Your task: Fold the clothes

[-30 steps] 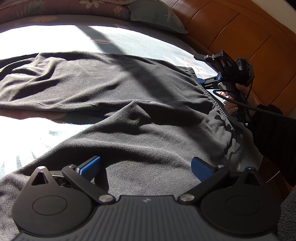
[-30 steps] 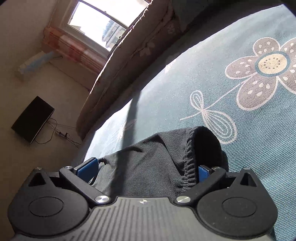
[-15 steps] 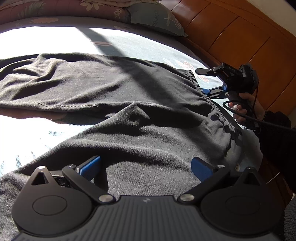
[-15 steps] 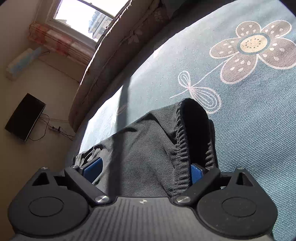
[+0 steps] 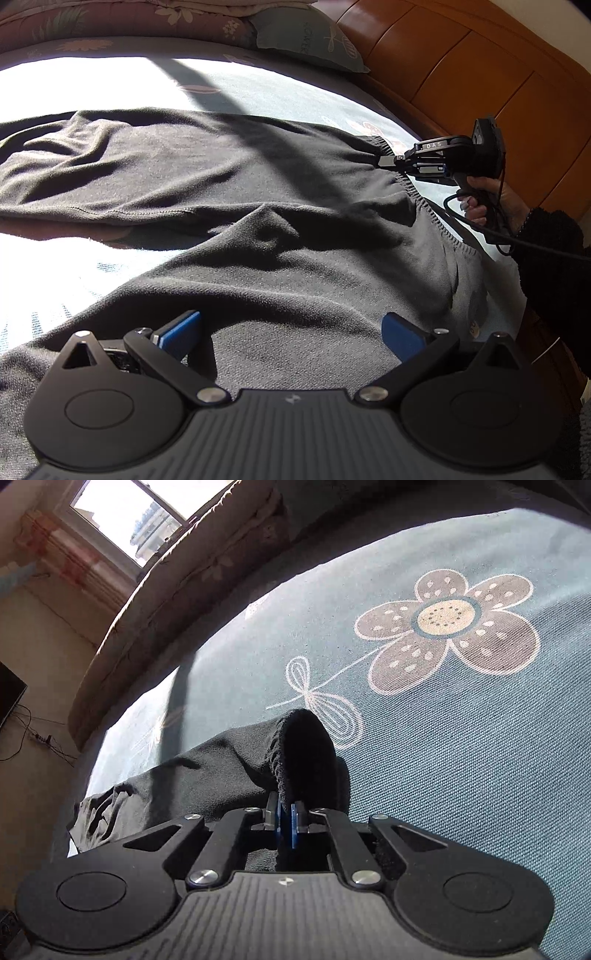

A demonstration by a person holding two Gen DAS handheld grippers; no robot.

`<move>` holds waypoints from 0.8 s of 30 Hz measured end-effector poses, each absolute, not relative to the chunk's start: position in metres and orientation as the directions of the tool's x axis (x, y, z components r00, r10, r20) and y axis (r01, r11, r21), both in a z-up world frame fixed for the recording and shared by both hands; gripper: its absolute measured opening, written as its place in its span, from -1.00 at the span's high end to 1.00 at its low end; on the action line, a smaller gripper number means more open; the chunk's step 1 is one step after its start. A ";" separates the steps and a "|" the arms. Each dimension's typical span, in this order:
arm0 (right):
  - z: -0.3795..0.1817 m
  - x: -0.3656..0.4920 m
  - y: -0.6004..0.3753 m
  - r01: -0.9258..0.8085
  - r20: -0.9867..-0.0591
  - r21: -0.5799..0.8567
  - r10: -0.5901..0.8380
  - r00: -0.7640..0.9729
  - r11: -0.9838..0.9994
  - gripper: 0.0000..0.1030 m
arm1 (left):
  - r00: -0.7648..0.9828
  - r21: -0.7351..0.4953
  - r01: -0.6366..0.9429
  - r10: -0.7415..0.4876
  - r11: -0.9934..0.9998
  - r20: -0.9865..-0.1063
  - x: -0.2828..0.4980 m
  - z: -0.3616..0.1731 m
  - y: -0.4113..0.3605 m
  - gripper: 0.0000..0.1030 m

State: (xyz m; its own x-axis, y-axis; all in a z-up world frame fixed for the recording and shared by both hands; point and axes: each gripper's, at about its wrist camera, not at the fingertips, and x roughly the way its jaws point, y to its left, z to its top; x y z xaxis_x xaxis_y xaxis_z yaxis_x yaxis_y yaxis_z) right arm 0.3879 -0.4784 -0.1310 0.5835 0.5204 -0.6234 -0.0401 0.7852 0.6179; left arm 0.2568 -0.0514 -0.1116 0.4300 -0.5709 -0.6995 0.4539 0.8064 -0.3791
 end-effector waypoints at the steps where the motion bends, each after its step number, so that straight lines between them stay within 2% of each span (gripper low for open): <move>1: -0.128 0.389 -0.477 -0.045 -0.634 0.597 0.506 0.585 0.801 0.88 | 0.431 -0.380 0.454 -0.572 0.806 -0.699 0.257 -0.112 -0.051 -0.99; 8: -0.129 0.377 -0.484 -0.005 -0.636 0.588 0.466 0.615 0.809 0.91 | 0.424 -0.387 0.444 -0.570 0.808 -0.704 0.257 -0.110 -0.049 -0.99; 10: -0.118 0.368 -0.477 -0.006 -0.659 0.528 0.414 0.628 0.849 0.84 | 0.424 -0.379 0.434 -0.556 0.818 -0.715 0.256 -0.107 -0.051 -0.99; 12: -0.101 0.357 -0.470 -0.003 -0.678 0.439 0.334 0.655 0.898 0.60 | 0.421 -0.360 0.428 -0.536 0.829 -0.732 0.254 -0.105 -0.054 -0.99; 13: -0.093 0.349 -0.466 -0.024 -0.672 0.419 0.328 0.664 0.908 0.58 | 0.418 -0.355 0.430 -0.531 0.830 -0.737 0.253 -0.105 -0.055 -0.99; 16: -0.082 0.327 -0.447 -0.150 -0.646 0.433 0.422 0.636 0.889 0.49 | 0.406 -0.338 0.434 -0.515 0.835 -0.755 0.248 -0.106 -0.058 -0.99; 18: -0.087 0.313 -0.431 -0.213 -0.664 0.436 0.472 0.579 0.874 0.33 | 0.398 -0.326 0.437 -0.505 0.839 -0.766 0.245 -0.106 -0.060 -0.99; 21: -0.108 0.295 -0.412 -0.248 -0.738 0.362 0.439 0.512 0.899 0.37 | 0.394 -0.326 0.434 -0.502 0.840 -0.770 0.240 -0.107 -0.058 -0.99; 24: -0.109 0.279 -0.424 -0.221 -0.719 0.385 0.442 0.536 0.896 0.39 | 0.394 -0.331 0.425 -0.501 0.843 -0.770 0.236 -0.106 -0.053 -0.99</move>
